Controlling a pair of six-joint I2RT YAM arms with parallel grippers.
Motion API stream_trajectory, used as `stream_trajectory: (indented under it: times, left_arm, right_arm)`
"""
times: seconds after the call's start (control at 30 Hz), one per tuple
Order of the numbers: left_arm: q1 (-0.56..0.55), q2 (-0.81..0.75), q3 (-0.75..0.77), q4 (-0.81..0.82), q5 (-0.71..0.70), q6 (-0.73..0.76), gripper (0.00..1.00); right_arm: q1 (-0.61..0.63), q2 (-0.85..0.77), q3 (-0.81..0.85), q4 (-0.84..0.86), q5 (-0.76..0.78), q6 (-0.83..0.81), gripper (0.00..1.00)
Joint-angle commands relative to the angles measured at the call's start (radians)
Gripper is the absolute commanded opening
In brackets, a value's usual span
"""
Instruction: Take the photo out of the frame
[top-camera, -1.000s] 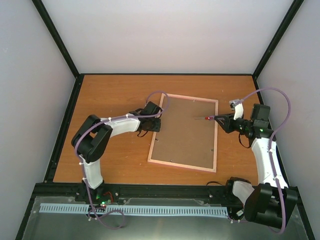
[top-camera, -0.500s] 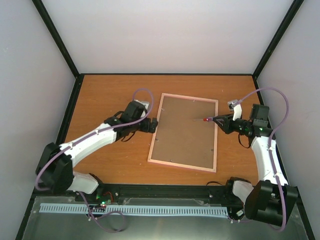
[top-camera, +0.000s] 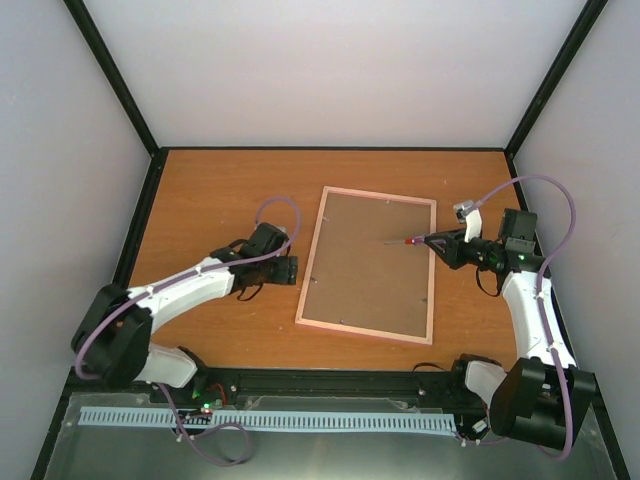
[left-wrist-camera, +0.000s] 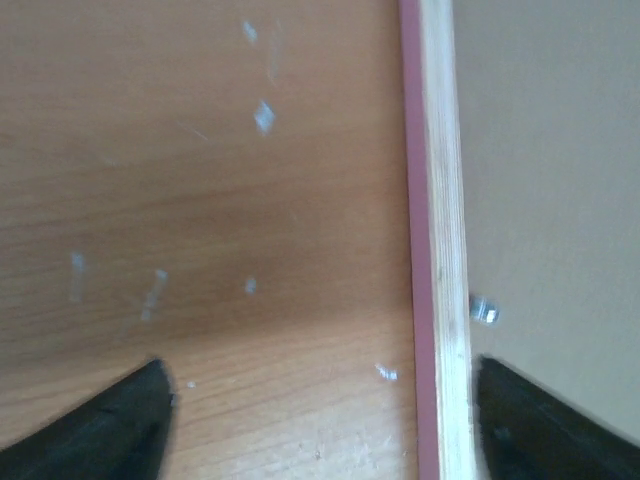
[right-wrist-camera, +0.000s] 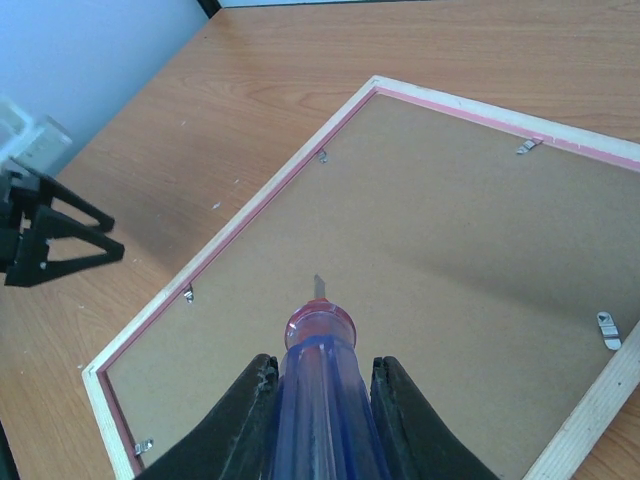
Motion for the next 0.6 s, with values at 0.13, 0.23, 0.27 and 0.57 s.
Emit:
stream_trajectory:
  times: [0.13,0.23,0.27,0.57]
  left_arm:
    - [-0.036,-0.022,-0.149,0.210,0.305,-0.104,0.56]
    - [-0.062,-0.015,-0.181,0.219,0.270,-0.137,0.56]
    - [-0.072,-0.006,-0.190,0.234,0.272,-0.141,0.55]
    - [-0.147,0.149,-0.112,0.166,0.089,-0.230,0.43]
  right_arm:
    - [0.069,0.010,0.044,-0.019,0.011,-0.063,0.03]
    - [0.151,0.026,0.050,-0.021,0.037,-0.070,0.03]
    - [0.177,0.029,0.049,-0.017,0.045,-0.074,0.03]
    - [0.339,0.075,0.052,-0.025,0.050,-0.112,0.03]
